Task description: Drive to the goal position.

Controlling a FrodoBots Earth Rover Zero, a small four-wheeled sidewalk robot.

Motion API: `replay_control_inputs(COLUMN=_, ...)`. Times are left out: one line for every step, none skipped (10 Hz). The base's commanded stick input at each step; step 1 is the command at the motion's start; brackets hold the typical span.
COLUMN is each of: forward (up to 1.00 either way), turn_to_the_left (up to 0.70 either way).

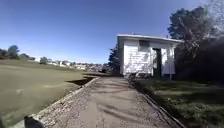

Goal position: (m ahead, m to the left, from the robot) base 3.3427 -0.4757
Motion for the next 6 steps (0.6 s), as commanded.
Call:
replay_control_inputs(forward=0.5, turn_to_the_left=0.0)
replay_control_inputs(forward=0.5, turn_to_the_left=0.0)
replay_control_inputs(forward=0.5, turn_to_the_left=0.0)
replay_control_inputs(forward=0.5, turn_to_the_left=0.0)
replay_control_inputs(forward=0.5, turn_to_the_left=0.0)
replay_control_inputs(forward=0.5, turn_to_the_left=0.0)
